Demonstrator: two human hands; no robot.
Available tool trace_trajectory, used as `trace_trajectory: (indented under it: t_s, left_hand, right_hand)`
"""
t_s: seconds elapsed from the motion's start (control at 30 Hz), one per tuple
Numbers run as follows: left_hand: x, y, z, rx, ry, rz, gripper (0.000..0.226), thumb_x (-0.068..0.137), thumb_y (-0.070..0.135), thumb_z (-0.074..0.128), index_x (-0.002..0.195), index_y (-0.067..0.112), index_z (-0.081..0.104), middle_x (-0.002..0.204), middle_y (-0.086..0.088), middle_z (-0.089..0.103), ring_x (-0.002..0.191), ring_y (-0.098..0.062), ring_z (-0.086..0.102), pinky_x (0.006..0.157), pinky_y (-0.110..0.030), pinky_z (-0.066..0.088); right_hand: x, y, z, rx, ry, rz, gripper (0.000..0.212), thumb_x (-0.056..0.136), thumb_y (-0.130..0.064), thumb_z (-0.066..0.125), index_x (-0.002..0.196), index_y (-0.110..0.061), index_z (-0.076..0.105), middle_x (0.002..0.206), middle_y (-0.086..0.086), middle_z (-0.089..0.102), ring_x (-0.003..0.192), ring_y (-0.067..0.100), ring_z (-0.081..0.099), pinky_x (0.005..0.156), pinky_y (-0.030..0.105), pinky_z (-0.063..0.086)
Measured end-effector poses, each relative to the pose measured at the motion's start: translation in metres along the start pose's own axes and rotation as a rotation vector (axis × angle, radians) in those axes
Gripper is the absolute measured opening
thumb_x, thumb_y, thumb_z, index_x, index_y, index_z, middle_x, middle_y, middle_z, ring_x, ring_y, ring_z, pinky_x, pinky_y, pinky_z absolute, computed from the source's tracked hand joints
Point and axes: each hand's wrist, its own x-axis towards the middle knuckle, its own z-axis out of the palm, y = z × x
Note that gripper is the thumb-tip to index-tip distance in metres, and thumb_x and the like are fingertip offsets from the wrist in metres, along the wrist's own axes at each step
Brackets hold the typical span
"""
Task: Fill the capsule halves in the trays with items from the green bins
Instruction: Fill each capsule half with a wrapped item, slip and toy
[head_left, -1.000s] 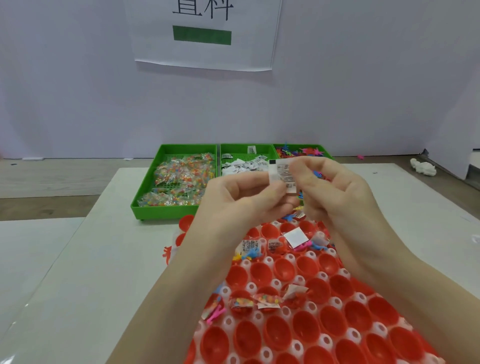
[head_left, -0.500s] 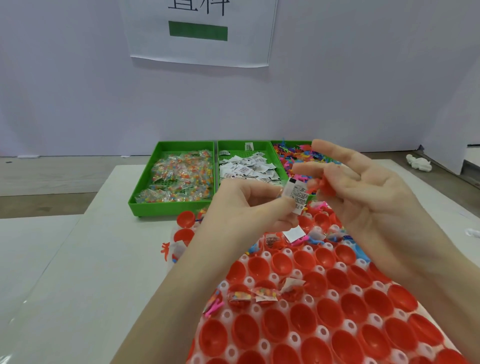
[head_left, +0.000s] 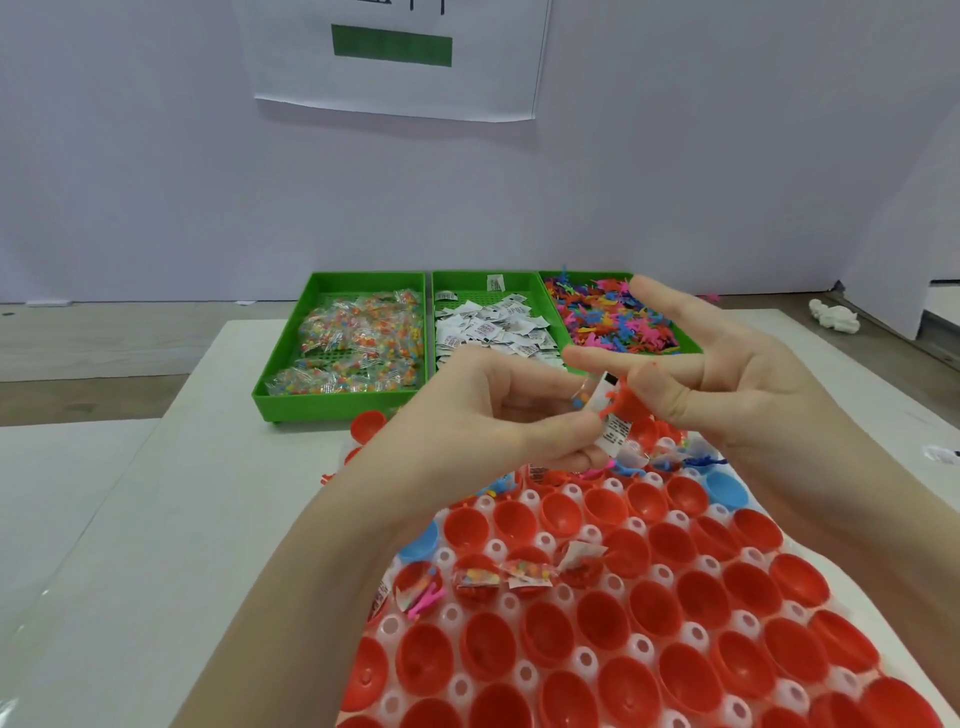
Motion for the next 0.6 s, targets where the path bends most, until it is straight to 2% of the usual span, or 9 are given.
trace_trajectory:
  t_s: [0.03, 0.1, 0.17, 0.27, 0.37, 0.43, 0.47, 0.53, 0.6]
  left_hand:
    - [0.001, -0.001, 0.001, 0.011, 0.000, 0.009, 0.015, 0.080, 0.001, 0.062, 0.093, 0.004, 0.070, 0.072, -0.006, 0.072, 0.067, -0.010, 0.069, 0.063, -0.014, 0.053]
    - [0.002, -0.003, 0.003, 0.031, 0.000, 0.027, 0.014, 0.081, 0.000, 0.062, 0.088, 0.007, 0.071, 0.067, -0.002, 0.071, 0.064, -0.007, 0.068, 0.062, -0.012, 0.052]
    - [0.004, -0.005, 0.006, 0.067, 0.016, 0.047, 0.014, 0.081, -0.003, 0.061, 0.087, 0.005, 0.071, 0.060, 0.002, 0.068, 0.059, -0.004, 0.066, 0.061, -0.011, 0.051]
    - [0.008, -0.011, 0.012, 0.088, 0.052, 0.057, 0.010, 0.081, -0.006, 0.062, 0.086, -0.002, 0.069, 0.056, 0.003, 0.066, 0.054, -0.003, 0.065, 0.058, -0.012, 0.052]
    - [0.011, -0.018, 0.020, 0.052, 0.089, 0.000, 0.012, 0.079, -0.008, 0.064, 0.079, 0.003, 0.068, 0.053, 0.003, 0.065, 0.052, -0.006, 0.065, 0.055, -0.014, 0.053]
    - [0.014, -0.024, 0.027, 0.037, 0.136, -0.059, 0.013, 0.077, -0.005, 0.067, 0.074, 0.007, 0.068, 0.053, 0.004, 0.066, 0.052, -0.007, 0.066, 0.055, -0.017, 0.055]
    - [0.016, -0.029, 0.029, 0.098, 0.162, -0.072, 0.011, 0.076, 0.000, 0.071, 0.073, 0.011, 0.069, 0.055, 0.004, 0.066, 0.053, -0.007, 0.066, 0.057, -0.019, 0.056]
    - [0.018, -0.035, 0.029, 0.399, 0.198, -0.054, 0.007, 0.072, 0.019, 0.078, 0.076, 0.018, 0.072, 0.060, 0.009, 0.066, 0.055, -0.004, 0.064, 0.063, -0.019, 0.055]
    - [0.017, -0.038, 0.024, 0.655, 0.169, -0.045, 0.019, 0.068, 0.034, 0.079, 0.082, 0.023, 0.073, 0.063, 0.014, 0.063, 0.060, 0.001, 0.060, 0.068, -0.022, 0.053]
  right_hand:
    - [0.000, 0.000, 0.002, -0.014, 0.001, 0.010, 0.081, 0.068, -0.027, 0.055, 0.144, -0.024, 0.026, 0.087, -0.014, 0.073, 0.092, -0.007, 0.064, 0.075, 0.009, 0.044]
    - [-0.001, 0.002, 0.004, -0.045, 0.038, 0.001, 0.081, 0.068, -0.023, 0.057, 0.143, -0.022, 0.027, 0.085, -0.014, 0.072, 0.091, -0.007, 0.064, 0.071, 0.007, 0.046]
    - [-0.001, 0.003, 0.003, -0.072, 0.102, -0.007, 0.077, 0.064, -0.021, 0.060, 0.138, -0.022, 0.037, 0.085, -0.013, 0.072, 0.087, -0.002, 0.067, 0.066, 0.009, 0.050]
    - [-0.003, 0.001, -0.001, -0.098, 0.129, 0.026, 0.049, 0.058, -0.021, 0.065, 0.107, -0.017, 0.066, 0.077, -0.009, 0.073, 0.071, 0.004, 0.070, 0.059, 0.014, 0.053]
    - [-0.005, 0.005, -0.005, -0.131, 0.112, 0.028, 0.016, 0.067, -0.006, 0.069, 0.078, -0.016, 0.071, 0.064, -0.008, 0.072, 0.052, 0.001, 0.064, 0.048, 0.011, 0.049]
    - [-0.007, 0.011, -0.009, -0.179, 0.110, 0.021, 0.020, 0.072, 0.003, 0.069, 0.071, -0.017, 0.071, 0.063, -0.006, 0.071, 0.050, 0.003, 0.063, 0.048, 0.012, 0.049]
    - [-0.007, 0.015, -0.012, -0.196, 0.109, 0.030, 0.021, 0.072, 0.004, 0.069, 0.069, -0.016, 0.071, 0.064, -0.003, 0.072, 0.052, 0.005, 0.064, 0.049, 0.013, 0.050]
    - [-0.011, 0.024, -0.015, -0.224, 0.105, 0.071, 0.020, 0.071, 0.005, 0.071, 0.067, -0.014, 0.071, 0.064, 0.003, 0.072, 0.054, 0.010, 0.065, 0.052, 0.017, 0.053]
    - [-0.015, 0.036, -0.015, -0.303, 0.104, 0.115, 0.022, 0.071, 0.005, 0.073, 0.064, -0.016, 0.071, 0.066, 0.005, 0.071, 0.058, 0.016, 0.066, 0.057, 0.022, 0.056]
